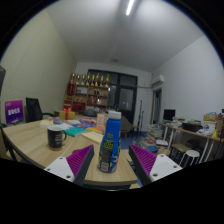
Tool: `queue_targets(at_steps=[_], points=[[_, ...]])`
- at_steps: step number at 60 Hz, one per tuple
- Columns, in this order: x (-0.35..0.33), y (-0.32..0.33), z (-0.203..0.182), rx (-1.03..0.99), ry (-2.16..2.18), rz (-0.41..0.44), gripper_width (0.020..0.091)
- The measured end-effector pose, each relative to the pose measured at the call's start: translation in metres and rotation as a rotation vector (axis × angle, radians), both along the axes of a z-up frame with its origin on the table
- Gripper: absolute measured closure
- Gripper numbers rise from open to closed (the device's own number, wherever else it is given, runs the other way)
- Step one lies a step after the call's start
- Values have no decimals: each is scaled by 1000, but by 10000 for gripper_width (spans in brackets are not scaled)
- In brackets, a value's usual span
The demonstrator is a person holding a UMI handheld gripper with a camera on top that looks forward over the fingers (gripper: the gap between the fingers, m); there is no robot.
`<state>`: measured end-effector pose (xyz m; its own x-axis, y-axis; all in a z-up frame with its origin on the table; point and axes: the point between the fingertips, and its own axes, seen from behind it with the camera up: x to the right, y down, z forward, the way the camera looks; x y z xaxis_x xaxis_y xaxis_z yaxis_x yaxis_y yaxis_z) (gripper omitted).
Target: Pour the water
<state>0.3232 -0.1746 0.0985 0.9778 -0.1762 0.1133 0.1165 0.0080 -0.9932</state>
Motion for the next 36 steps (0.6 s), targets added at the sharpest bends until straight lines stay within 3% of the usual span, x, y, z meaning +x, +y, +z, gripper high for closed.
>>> queue_targets(at_steps=[25,26,28,36], points=[[24,123,-36,-57,93,-127,307],[23,127,-39,-70,103,-127,326],[20,133,-44,-83,132,-123,461],[22,143,-45,-51,170,-186,538]])
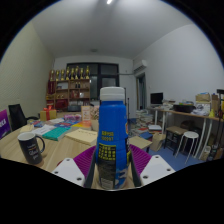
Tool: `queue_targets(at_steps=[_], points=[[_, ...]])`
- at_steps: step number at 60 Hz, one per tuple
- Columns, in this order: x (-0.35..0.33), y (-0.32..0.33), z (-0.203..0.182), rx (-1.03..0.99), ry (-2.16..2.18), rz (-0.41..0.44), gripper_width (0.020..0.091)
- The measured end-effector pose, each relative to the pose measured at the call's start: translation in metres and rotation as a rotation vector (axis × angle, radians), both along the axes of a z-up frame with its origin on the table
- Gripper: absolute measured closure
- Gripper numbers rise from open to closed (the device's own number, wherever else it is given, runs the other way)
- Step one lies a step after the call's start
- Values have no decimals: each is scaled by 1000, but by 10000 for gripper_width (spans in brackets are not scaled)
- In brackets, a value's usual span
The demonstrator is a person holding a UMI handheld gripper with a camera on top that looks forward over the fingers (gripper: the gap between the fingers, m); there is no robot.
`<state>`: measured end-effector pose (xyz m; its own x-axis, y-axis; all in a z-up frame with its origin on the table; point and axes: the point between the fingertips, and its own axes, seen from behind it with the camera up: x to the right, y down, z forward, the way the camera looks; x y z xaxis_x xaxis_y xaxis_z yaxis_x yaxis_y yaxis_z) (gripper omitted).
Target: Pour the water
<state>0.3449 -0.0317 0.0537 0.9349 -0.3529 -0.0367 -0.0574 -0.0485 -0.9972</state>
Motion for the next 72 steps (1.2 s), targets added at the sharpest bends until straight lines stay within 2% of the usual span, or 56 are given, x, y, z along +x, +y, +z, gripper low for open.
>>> queue_targets(at_steps=[5,6,9,13,15,28,32,37,42,55,72], points=[[0,0,1,9,-16,-11,548],[-2,0,0,7,-18,-13,578],[-2,-2,1,-10,-11,-9,601],[-5,-8,7,-47,-78,8,599],[-5,-10,17,-65,-168,8,627],[-42,1,116,-202,-1003,0,630],[-64,9,133,-250,-1282,-22,633],[-88,15,153,-307,-1618,5,630],[-122,29,152,-340,-1882,-5,628],[-160,40,154,-390,-2288,-6,627],[-159,48,151,-419,-2335,1,627]])
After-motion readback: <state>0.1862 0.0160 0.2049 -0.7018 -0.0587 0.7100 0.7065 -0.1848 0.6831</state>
